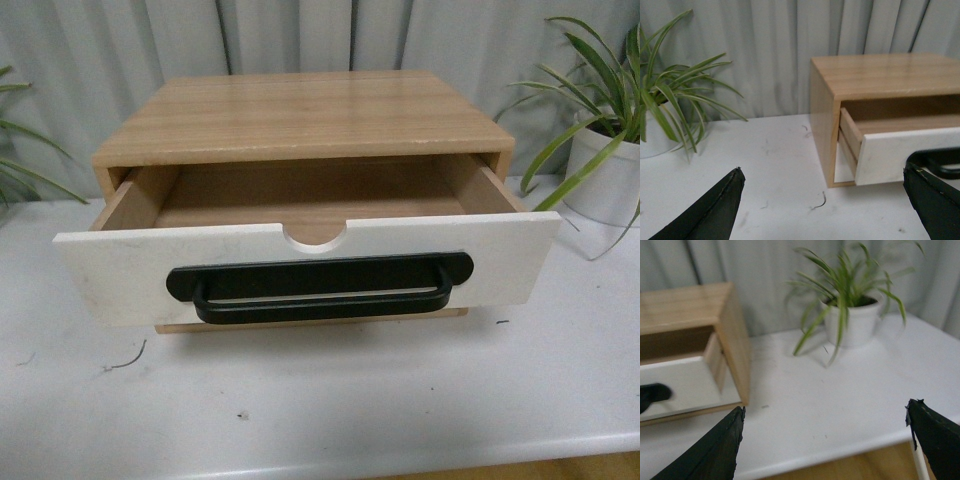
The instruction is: Close drawer sideways
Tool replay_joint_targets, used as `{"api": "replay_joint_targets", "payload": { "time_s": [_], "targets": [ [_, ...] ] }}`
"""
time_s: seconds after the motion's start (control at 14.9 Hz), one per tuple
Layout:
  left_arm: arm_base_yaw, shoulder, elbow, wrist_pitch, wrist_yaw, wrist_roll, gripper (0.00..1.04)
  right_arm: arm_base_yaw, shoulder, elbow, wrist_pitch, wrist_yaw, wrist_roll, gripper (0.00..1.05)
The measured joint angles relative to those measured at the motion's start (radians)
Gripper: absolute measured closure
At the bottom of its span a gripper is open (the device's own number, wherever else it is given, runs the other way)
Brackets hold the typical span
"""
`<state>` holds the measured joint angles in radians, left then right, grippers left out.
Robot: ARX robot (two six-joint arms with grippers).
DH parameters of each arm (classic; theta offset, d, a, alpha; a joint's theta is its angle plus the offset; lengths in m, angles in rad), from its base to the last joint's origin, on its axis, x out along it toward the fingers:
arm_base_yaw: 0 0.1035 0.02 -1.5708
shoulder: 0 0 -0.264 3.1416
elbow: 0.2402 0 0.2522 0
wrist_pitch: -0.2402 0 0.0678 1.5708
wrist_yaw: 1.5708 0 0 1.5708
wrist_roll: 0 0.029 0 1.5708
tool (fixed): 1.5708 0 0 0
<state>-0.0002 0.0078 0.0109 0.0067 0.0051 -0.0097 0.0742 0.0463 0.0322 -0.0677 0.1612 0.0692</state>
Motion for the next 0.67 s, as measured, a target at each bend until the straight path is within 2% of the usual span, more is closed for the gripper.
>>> {"api": "replay_joint_targets", "payload": {
  "time_s": [0.2,0.47,0.54,0.61,0.67],
  "targets": [
    [-0.012,0.003,0.004,0.013,-0.003,-0.069,0.07,0.091,0.085,0.019,0.008,0.128,0.068,0.06],
    [-0.068,0.023,0.01,-0.04,-0.03,-0.116,0.07,0.17,0.161,0.052,0.042,0.198,0.079,0.06],
    [-0.098,0.035,0.009,-0.037,-0.019,-0.115,0.07,0.2,0.194,0.076,0.042,0.198,0.066,0.06],
    [-0.154,0.073,0.016,-0.026,0.02,-0.08,0.07,0.244,0.267,0.125,0.031,0.138,0.022,0.06],
    [-0.171,0.146,0.024,0.011,0.072,0.0,0.07,0.262,0.351,0.169,0.008,0.059,-0.05,0.06]
  ]
}}
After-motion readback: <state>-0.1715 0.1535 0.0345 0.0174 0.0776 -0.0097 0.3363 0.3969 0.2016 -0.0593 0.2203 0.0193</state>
